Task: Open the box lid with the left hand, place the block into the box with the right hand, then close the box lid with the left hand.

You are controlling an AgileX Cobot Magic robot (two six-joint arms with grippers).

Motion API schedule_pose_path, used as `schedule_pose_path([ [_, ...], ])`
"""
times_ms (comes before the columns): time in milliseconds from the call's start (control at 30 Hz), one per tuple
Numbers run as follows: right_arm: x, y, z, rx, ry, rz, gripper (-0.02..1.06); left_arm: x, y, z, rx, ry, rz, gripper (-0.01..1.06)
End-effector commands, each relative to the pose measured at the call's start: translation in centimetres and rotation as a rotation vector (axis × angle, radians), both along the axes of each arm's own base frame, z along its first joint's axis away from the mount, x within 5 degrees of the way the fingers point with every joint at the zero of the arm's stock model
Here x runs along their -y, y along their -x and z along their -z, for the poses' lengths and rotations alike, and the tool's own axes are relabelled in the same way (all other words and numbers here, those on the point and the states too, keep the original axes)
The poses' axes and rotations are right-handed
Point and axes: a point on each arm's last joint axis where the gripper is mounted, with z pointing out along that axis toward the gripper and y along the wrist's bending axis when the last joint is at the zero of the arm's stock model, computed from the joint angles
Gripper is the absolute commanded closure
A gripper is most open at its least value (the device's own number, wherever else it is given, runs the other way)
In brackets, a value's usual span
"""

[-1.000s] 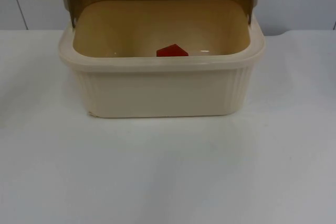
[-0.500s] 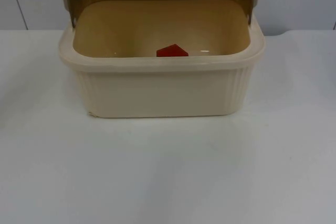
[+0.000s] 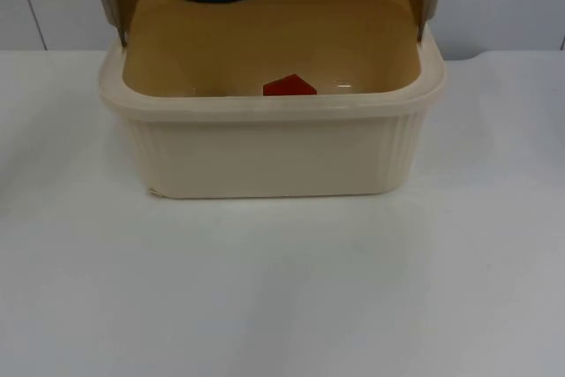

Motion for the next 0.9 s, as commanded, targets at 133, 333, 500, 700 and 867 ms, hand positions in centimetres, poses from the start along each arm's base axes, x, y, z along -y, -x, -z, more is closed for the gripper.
schedule_pose_path([
  [133,-0.2,0.1,-0.2,0.004,-0.003,-0.006,0.0,1.0,1.0,0.6,-0.076,-0.043,0.028,1.05],
  [333,-0.2,0.3,-0.3,0.0,-0.004,-0.008,0.0,2.6,1.8,0.8,-0.066,-0.091,0.026,1.05],
  [500,-0.2,0.5,-0.4,0.002,-0.004,-0.008,0.0,3.4,2.1,0.8,-0.061,-0.101,0.019,1.05],
  [700,-0.3,0.8,-0.6,0.006,-0.004,-0.009,0.0,3.3,2.3,1.0,-0.08,-0.129,0.018,1.05],
  [867,-0.3,1.0,-0.8,0.015,-0.009,-0.008,0.0,3.3,2.7,1.3,-0.122,-0.148,0.031,1.05],
])
